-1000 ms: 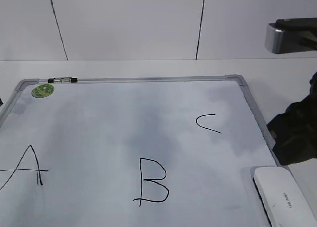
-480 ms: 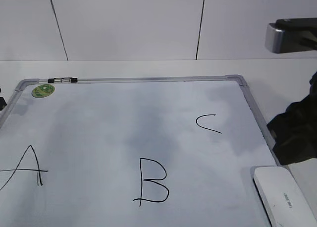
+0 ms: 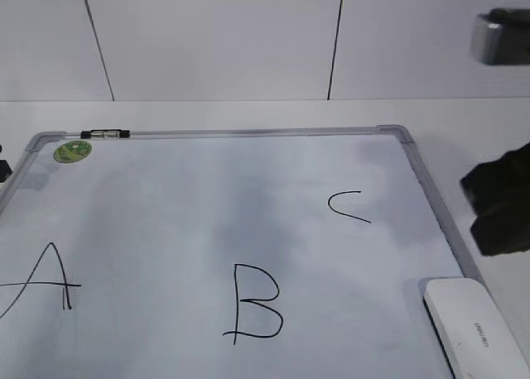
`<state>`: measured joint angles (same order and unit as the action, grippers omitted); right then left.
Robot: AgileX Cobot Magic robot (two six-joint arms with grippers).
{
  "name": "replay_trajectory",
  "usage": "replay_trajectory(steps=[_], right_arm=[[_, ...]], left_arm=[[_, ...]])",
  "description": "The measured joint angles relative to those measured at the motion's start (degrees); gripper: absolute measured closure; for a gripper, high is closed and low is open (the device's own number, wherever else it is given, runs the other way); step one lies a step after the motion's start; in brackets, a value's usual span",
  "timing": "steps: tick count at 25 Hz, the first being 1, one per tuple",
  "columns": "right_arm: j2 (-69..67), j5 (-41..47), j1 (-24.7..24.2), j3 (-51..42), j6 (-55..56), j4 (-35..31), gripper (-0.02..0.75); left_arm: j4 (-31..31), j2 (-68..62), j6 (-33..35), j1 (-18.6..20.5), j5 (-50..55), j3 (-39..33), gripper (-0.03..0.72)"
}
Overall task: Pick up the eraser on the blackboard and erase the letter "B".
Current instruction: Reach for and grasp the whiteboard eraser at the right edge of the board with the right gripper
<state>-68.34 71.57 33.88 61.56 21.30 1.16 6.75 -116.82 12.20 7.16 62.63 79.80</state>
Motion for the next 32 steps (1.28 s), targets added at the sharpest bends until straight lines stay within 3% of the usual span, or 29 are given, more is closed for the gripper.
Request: replay_trajectory(steps=[11,21,32], right_arm=[[19.81,0.45,0.00,-0.22,10.82,6.92,0.512],[19.50,0.45,0.00,-14.42,11.07,7.88,0.506],[8.38,-0.41,0.00,-15.73,11.28,7.52,0.499]], left_arm=[[0.00,-0.10,0.00,0.00,-0.21,0.00,0.670],[0.13,-0.10,0.00,0.00,-0.11,0.00,0.671],[0.24,-0.10,0.00,0.00,0.01,0.00,0.671]])
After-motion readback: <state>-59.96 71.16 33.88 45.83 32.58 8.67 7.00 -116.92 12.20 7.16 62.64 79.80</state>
